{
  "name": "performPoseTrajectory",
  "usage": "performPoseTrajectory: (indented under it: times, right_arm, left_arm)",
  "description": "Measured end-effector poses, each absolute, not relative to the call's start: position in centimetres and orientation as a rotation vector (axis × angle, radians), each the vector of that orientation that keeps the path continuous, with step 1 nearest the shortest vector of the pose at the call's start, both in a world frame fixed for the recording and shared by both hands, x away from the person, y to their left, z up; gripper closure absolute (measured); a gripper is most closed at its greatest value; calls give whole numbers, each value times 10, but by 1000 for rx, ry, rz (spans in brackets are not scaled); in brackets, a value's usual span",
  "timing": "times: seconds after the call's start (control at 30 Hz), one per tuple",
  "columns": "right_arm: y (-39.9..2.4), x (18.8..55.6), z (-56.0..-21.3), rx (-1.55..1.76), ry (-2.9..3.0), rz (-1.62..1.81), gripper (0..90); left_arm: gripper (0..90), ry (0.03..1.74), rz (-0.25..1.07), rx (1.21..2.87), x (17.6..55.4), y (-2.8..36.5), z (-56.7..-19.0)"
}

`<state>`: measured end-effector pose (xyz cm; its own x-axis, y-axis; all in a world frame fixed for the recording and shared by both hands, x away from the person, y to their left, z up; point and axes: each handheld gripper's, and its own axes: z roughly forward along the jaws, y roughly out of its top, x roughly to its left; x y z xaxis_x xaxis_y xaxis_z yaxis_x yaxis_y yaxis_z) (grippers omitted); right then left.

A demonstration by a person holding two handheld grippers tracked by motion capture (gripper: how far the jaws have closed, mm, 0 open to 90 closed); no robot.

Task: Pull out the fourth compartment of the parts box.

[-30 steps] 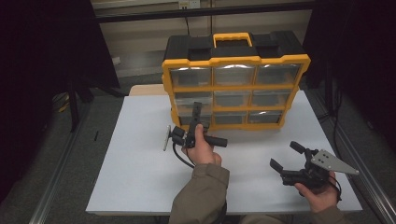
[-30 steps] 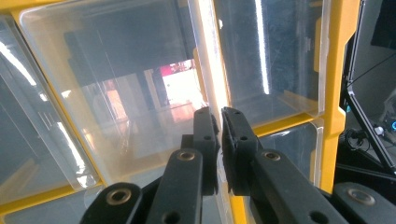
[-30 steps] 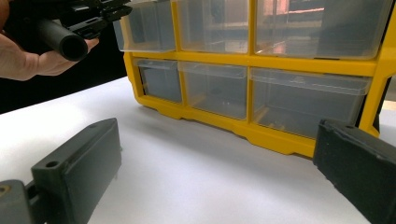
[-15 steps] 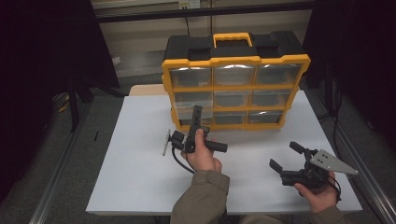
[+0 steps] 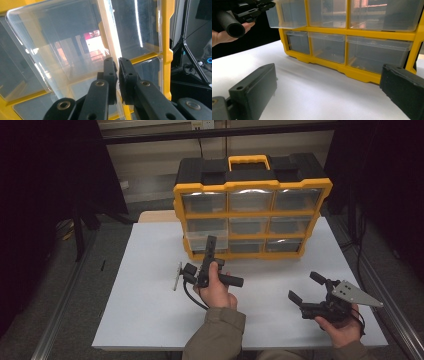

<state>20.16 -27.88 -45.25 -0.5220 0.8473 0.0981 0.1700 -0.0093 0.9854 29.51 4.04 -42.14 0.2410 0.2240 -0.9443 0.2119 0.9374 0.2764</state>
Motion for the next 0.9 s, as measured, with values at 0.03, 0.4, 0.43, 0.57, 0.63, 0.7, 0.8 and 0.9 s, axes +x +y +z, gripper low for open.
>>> performPoseTrajectory:
  times: [0.03,0.4,0.43,0.57,0.63,0.7,0.8,0.9]
  right_arm:
    - [-279,202,-453,1058,1717,1575,9]
    - [-279,202,-452,1056,1717,1575,8]
    - [-279,202,-452,1050,1721,1575,8]
    - [-279,201,-452,1052,1718,1575,8]
    - [-279,201,-452,1052,1719,1574,8]
    - [-279,201,-452,1051,1719,1573,8]
    - [-279,201,-452,1052,1721,1574,8]
    - [-279,201,-452,1051,1719,1574,9]
  left_arm:
    - [851,1338,2,360,295,40,-420]
    - [851,1337,-6,377,288,42,-423]
    - [850,1325,0,369,288,42,-423]
    - [850,1324,0,385,284,43,-422]
    - [850,1315,2,374,284,43,-422]
    - [850,1314,-1,380,283,44,-422]
    - [850,1318,-3,376,282,44,-422]
    - [849,1323,-5,374,282,44,-423]
